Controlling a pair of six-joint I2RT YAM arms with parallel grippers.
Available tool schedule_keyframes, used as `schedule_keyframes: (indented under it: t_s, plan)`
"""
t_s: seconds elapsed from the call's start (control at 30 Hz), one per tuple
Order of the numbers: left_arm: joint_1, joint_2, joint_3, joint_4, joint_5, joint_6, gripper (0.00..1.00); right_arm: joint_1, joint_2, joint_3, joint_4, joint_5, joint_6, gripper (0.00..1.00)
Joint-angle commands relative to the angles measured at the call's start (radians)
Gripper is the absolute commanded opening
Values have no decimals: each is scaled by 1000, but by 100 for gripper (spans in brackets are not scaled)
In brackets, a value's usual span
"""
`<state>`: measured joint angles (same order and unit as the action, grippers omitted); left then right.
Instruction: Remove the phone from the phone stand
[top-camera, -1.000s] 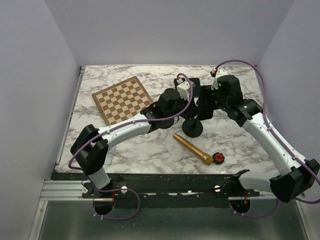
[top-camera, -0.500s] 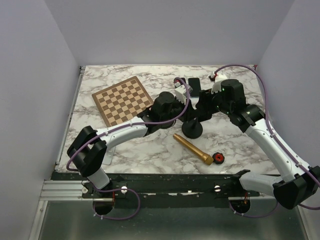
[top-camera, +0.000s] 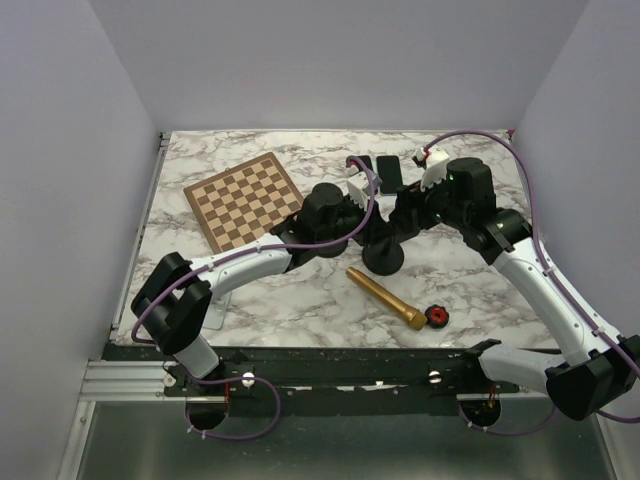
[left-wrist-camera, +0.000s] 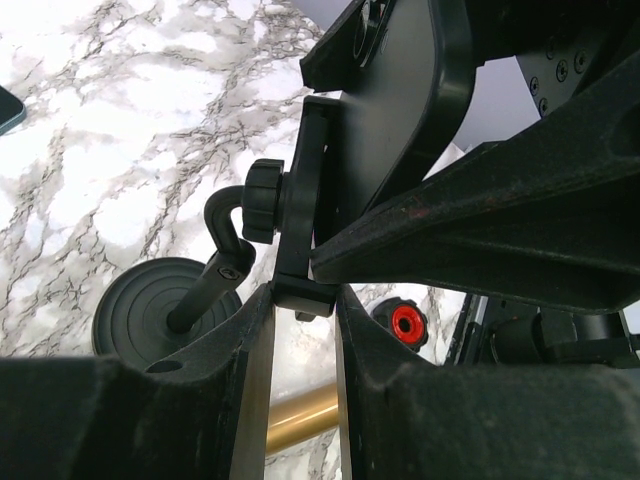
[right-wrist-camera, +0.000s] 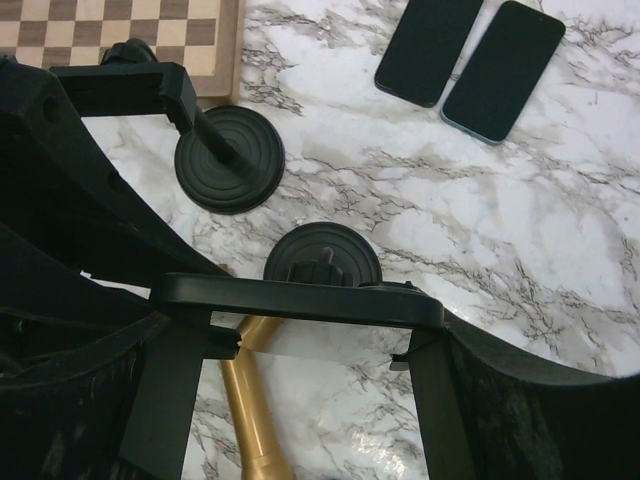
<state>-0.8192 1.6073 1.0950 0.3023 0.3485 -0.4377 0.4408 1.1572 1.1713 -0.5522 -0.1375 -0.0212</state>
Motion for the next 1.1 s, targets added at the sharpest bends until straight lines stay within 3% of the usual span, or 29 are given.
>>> schedule_keyframes:
  t_s: [0.0,0.37,0.8,1.07]
  plan:
    - [33,14,-34,-29,-10,38,0,21,-42,60,47,-269,0,1]
    - [60,54,29,-93,31,79,0,20,-50,71,-2,-400,15,1]
    - [63,64,47,-121,2,109,0,21,-102,62,16,-358,104,1]
    - [64,90,80,-153,87,168,0,20,-95,60,-17,-396,79,1]
